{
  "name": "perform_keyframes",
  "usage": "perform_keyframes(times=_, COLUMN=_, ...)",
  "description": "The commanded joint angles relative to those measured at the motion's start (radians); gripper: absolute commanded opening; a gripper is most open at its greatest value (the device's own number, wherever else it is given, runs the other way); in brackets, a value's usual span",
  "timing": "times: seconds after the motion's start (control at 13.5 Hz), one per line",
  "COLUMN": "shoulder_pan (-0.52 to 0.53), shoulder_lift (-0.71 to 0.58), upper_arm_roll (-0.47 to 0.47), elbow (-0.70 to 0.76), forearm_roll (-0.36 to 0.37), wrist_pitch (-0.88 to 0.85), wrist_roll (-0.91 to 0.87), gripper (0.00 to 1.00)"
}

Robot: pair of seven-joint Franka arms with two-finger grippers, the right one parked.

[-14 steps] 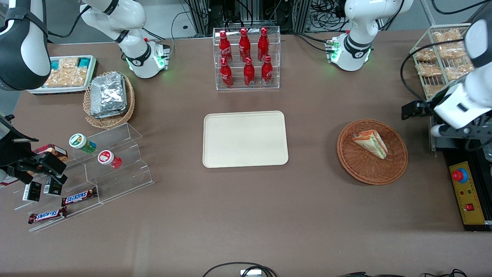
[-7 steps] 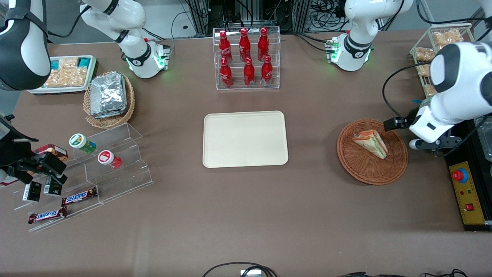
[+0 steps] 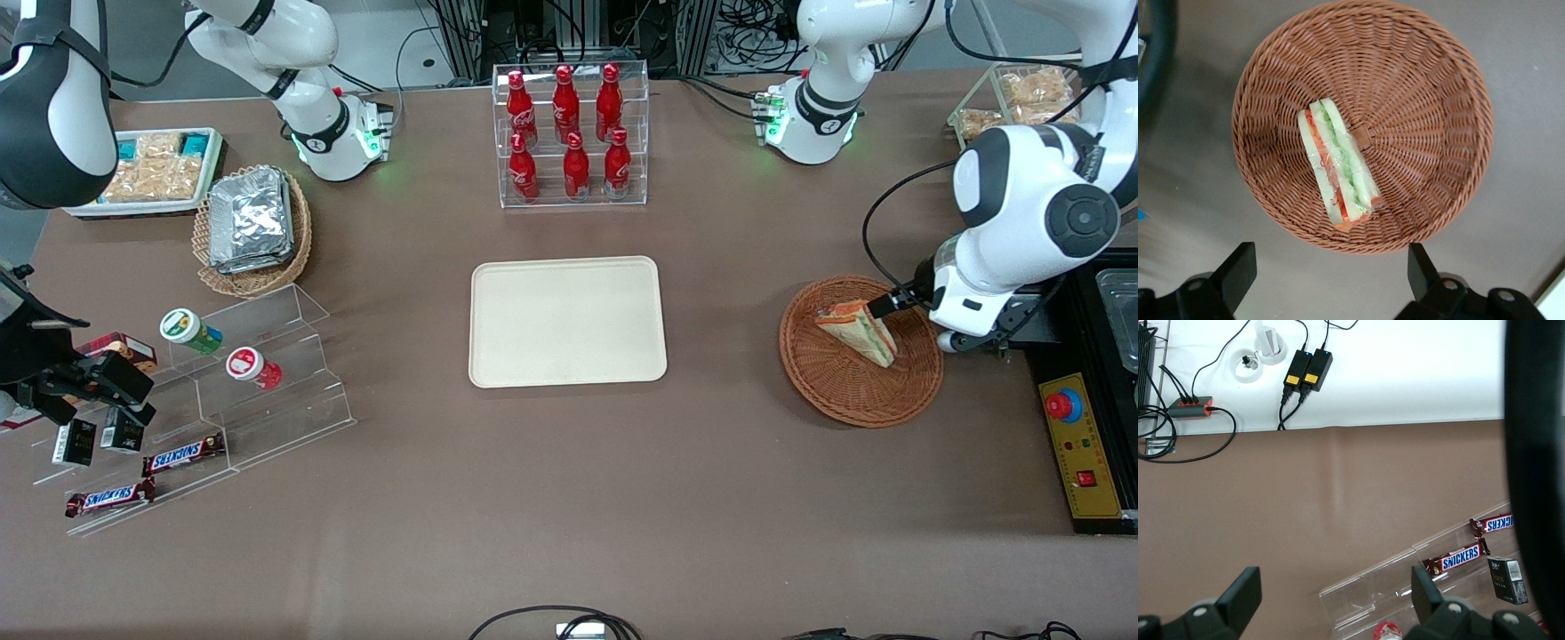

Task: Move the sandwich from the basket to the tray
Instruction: 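Lower the left gripper and close it on the sandwich wedge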

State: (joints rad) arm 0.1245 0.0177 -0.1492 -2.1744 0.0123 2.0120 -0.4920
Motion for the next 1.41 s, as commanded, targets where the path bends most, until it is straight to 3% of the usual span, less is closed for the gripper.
perform_keyframes(times=0.0, shoulder_pan=-0.003, shoulder_lift=-0.027, upper_arm_roll=0.000, elbow=-0.057, forearm_roll=0.011, wrist_pitch=0.057, wrist_roll=-0.114, gripper=1.00)
perform_keyframes(times=0.74, shoulder_pan=0.004, shoulder_lift=0.010, upper_arm_roll=0.003, elbow=-0.249, forearm_roll=0.012, wrist_pitch=0.414, wrist_roll=-0.312, gripper=1.00)
perform_keyframes(times=1.33, shoulder_pan=0.007, shoulder_lift=0.102, upper_arm_roll=0.010, elbow=-0.350, forearm_roll=0.012, wrist_pitch=0.655, wrist_roll=-0.318, gripper=1.00)
